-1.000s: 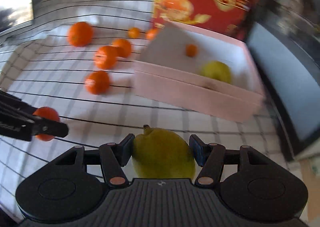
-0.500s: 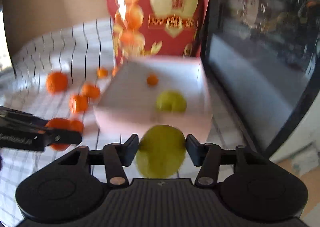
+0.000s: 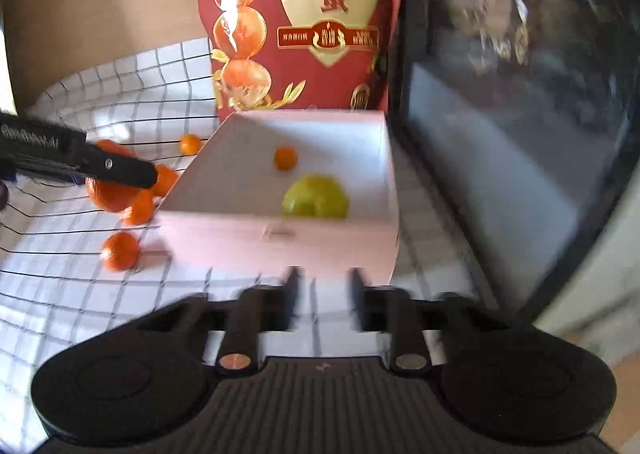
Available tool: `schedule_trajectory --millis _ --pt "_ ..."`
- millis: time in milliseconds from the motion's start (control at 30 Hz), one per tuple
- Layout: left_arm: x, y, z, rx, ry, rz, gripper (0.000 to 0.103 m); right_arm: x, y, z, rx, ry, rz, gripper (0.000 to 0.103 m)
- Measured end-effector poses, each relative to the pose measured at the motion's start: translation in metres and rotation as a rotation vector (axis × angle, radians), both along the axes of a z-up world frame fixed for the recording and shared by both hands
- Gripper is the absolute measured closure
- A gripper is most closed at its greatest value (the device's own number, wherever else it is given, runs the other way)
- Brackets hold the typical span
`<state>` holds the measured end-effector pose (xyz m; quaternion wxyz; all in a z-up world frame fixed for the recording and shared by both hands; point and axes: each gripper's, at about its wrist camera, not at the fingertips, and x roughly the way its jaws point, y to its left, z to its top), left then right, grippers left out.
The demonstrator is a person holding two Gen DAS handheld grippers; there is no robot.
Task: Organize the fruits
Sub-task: 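Carry the pear and orange toward the pink box with both tools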
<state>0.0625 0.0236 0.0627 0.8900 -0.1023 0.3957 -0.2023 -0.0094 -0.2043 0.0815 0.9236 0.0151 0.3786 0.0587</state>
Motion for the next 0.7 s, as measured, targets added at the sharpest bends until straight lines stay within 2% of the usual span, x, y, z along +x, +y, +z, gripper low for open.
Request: schedule_trajectory --millis 33,67,133,167,200,233,267,433,500,567,700 --pt "-0.004 0.004 -0.006 -0.001 0.017 0.013 0.055 -0.012 -0.002 -0.005 0.046 -0.006 -0.009 0.030" --pt "-0.007 0.008 -0.013 -0.011 0.038 0.025 0.055 -0.022 0.000 -0.009 0.075 -0.013 0.000 0.030" --pt "-0.010 0.014 -0.023 -0.028 0.073 0.043 0.055 -0.033 0.015 -0.020 0.059 0.005 0.059 0.030" --pt "-0.011 0.016 -0.026 -0.029 0.080 0.055 0.055 -0.033 0.026 -0.028 0.024 0.020 0.079 0.034" --pt "-0.014 0.019 -0.028 -0.034 0.077 0.070 0.055 -0.032 0.034 -0.033 0.005 0.022 0.092 0.048" --pt "-0.016 0.022 -0.027 -0.044 0.072 0.085 0.055 -0.030 0.040 -0.036 0.000 0.013 0.107 0.055" --pt "-0.017 0.026 -0.027 -0.055 0.073 0.101 0.055 -0.027 0.045 -0.035 0.006 -0.001 0.115 0.056" --pt "-0.019 0.041 -0.024 -0.073 0.074 0.159 0.055 0.002 0.057 -0.017 0.032 -0.071 0.133 0.054" --pt "-0.022 0.046 -0.024 -0.069 0.073 0.177 0.055 0.017 0.063 -0.011 0.023 -0.102 0.122 0.046" --pt "-0.024 0.051 -0.024 -0.068 0.075 0.188 0.055 0.026 0.069 -0.002 0.035 -0.131 0.113 0.046" --pt "-0.031 0.060 -0.024 -0.069 0.079 0.207 0.055 0.030 0.081 0.014 0.032 -0.236 0.137 0.043"
